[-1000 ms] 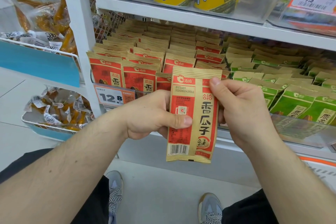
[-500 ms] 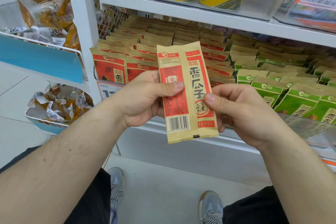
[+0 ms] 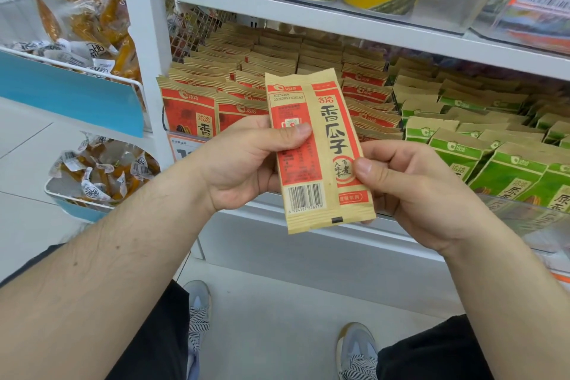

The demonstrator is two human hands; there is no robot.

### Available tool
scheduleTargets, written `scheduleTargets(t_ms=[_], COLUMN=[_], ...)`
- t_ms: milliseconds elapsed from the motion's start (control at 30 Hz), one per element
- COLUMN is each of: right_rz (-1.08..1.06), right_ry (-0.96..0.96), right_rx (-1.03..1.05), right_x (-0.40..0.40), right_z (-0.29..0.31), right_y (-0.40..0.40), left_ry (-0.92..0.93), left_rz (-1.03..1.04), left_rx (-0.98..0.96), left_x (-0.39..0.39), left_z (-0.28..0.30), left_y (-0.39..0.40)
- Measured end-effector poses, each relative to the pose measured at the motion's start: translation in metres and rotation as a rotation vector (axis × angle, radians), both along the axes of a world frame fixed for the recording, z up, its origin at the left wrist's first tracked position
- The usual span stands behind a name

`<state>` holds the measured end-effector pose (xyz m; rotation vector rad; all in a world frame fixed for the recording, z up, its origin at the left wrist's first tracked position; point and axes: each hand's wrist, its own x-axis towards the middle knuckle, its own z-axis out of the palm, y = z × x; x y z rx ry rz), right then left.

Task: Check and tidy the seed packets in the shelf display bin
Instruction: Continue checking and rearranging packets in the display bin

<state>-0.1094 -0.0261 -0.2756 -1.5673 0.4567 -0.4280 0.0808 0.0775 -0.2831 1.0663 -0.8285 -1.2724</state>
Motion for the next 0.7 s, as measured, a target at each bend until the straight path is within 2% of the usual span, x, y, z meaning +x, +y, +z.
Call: scheduleTargets(t_ms=[100,167,267,333,433,533,633,700], right_rz=[-0.064,-0.013,0.249,0.381,0.307,0.013,-0.207,-0.259], right_ry=[-0.099,-0.188,-0.257,-0.261,-0.178,-0.011,0.009,0.011], right_rx=[0.132,0.355,0.698,0.783,0.670,0.417,0.355,0.288], right_x=[0.007,0.013,0.022,0.026,0.027,0.025,0.023,0.020], right_z=[-0.004,-0.007,-0.011,-0.017,-0.018,-0.015,-0.011,-0.009], right_y=[0.006,0.012,0.024,0.027,0.025,0.020,0.013,0.009], left_ry=[-0.010,0.011,-0.108,-0.093,-0.027,-0.033,-0.088,-0.151], left_rz=[0.032,0.033,0.011,-0.004,0.043,0.135,0.189,0.216], left_rx=[-0.039,-0.080,-0.113,-0.127,-0.150,-0.088,-0.037,-0.021], left_x=[-0.001,-0.001,-0.005,-0.008,-0.007,-0.005,-0.004,-0.004], left_z=[0.000,-0.001,-0.001,-0.001,0.004,0.005,0.005,0.004], left_y=[-0.001,-0.004,-0.002,0.001,0.003,0.002,0.001,0.000])
